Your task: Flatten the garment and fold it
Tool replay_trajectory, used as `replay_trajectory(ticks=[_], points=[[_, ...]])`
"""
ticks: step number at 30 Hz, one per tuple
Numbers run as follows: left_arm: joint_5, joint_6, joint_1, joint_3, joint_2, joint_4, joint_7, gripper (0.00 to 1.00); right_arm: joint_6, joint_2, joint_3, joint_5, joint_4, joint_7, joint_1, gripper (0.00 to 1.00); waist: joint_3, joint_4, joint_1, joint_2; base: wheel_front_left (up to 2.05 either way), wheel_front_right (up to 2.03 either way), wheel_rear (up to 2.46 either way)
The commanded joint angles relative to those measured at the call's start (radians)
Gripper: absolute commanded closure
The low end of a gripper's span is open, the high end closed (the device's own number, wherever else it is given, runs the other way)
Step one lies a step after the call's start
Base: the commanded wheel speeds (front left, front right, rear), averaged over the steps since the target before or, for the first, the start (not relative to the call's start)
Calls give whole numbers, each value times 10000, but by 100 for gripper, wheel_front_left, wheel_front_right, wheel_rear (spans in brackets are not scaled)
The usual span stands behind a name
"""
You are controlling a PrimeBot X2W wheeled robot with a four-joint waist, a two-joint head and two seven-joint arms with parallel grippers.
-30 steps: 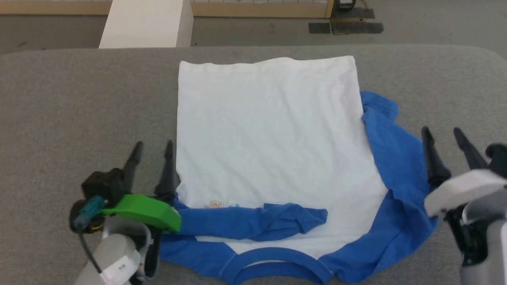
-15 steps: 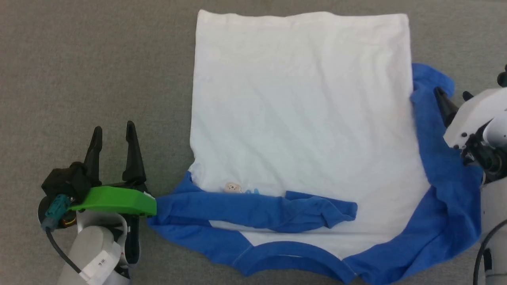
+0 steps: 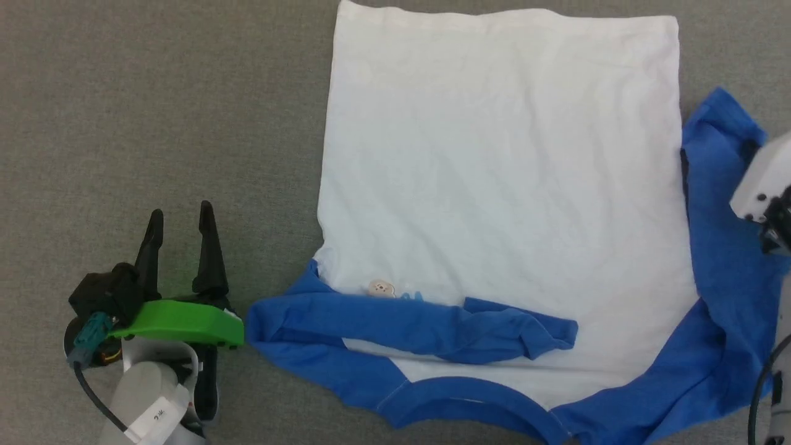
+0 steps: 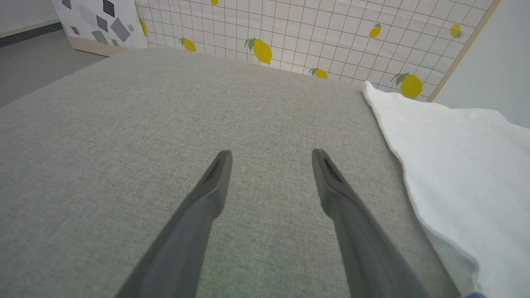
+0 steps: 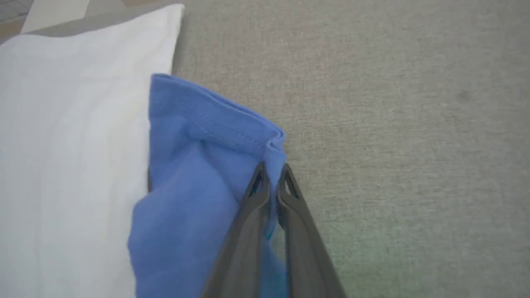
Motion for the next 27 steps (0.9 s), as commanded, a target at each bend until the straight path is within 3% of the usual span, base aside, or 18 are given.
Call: replay_trajectory(ticks=[1, 9, 15, 21, 27], points=[[106, -95, 194, 110, -57, 53, -46, 0, -15, -80, -246, -140, -249, -315, 324, 100, -558, -264, 0, 0, 0, 0, 0], [312, -304, 738, 339, -174, 274, -47, 0, -15, -754, -1696, -161, -1756, -1285, 1660, 100, -1633, -694, 0, 0, 0, 0, 0], [423, -391, 1050, 449, -196, 395, -47, 0, -15, -859, -2063, 569, -3410, -1178, 2774, 100, -2138, -963, 0, 0, 0, 0, 0], [457, -420, 1367, 505, -197, 416, -47, 0, -15, -269, -948, 1605, -6415, -313, 4202, 100, -2593, -1098, 0, 0, 0, 0, 0], [483, -439, 1559, 401, -178, 460, -47, 0, -15, 392, 1032, 2086, -9360, 639, 5309, 100, -2924, -1094, 0, 0, 0, 0, 0]])
